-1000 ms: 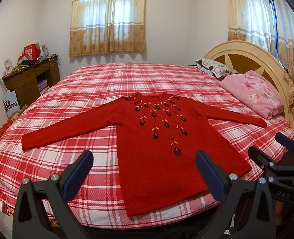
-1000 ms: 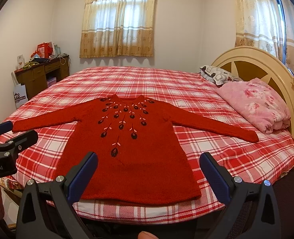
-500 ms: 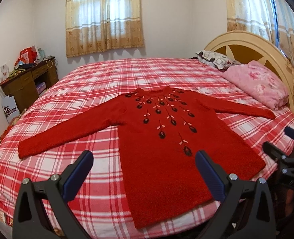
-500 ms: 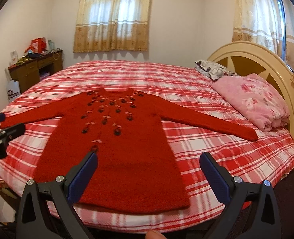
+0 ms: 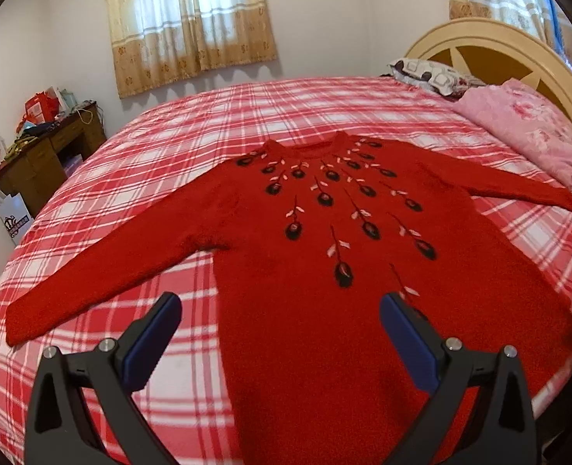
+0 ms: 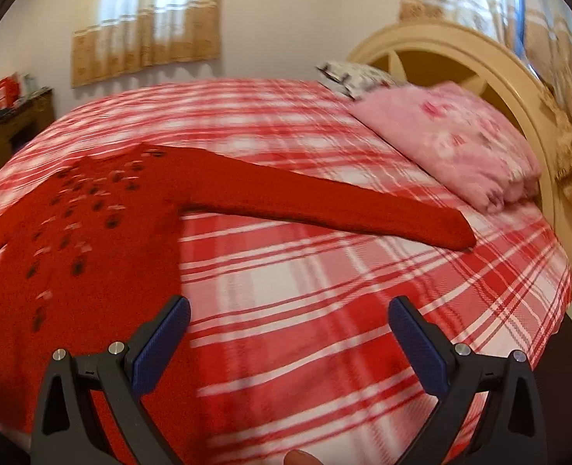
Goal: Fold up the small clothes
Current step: 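Move the right tool to the sweater's sleeve cuff and grasp it, then lift the held sleeve with the right tool and fold it across the body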
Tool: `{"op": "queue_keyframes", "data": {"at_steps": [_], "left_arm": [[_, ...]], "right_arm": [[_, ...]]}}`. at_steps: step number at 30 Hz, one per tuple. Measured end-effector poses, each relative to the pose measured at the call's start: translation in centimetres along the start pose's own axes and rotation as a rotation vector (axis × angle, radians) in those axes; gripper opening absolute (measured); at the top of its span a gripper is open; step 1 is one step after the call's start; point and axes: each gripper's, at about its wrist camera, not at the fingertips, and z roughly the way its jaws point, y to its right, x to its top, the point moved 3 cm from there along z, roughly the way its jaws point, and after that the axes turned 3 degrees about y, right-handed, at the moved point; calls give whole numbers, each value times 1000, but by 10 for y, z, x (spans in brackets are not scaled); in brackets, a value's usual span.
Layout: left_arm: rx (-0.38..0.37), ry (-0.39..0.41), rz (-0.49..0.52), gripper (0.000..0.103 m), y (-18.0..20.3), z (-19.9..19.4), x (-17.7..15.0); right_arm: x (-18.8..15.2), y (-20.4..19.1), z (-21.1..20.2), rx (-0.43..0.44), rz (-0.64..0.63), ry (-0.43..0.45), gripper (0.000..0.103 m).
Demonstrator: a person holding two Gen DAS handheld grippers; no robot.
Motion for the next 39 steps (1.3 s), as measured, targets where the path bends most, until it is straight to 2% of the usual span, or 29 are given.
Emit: {"op": "queue_keyframes", "data": {"at_steps": [4, 15, 17, 20, 22, 23, 26, 31, 34, 36, 37, 39], "left_arm": [[-4, -31, -16, 103, 0, 25, 8], [19, -9, -13, 103, -7, 55, 24], [20, -18, -16, 103, -9, 61, 25], [26, -27, -20, 103, -13, 69, 25], [31, -33, -22, 103, -17, 72, 24], [34, -34, -24, 103, -19, 74, 24], [55, -35, -30, 103, -29, 80, 27], [90, -35, -78, 103, -52, 85, 31], [105, -33, -79, 103, -59, 85, 30], [108, -36, -84, 103, -64, 86, 29], [108, -39, -88, 103, -66, 87, 29], [107, -44, -96, 103, -70, 88, 28]], "right_arm": [[10, 48, 24, -43, 90, -26, 102], [44, 156, 60, -126, 306, -18, 99], [50, 172, 69, -132, 327, -41, 85], [54, 193, 86, -137, 372, -78, 72], [57, 203, 101, -127, 400, -112, 70], [57, 207, 105, -126, 410, -121, 65], [57, 214, 125, -88, 448, -175, 58], [55, 212, 136, -62, 449, -198, 51], [56, 203, 140, -43, 412, -220, 30], [57, 198, 142, -51, 377, -233, 22], [58, 197, 142, -51, 376, -237, 11], [60, 197, 142, -55, 376, -236, 9]]}}
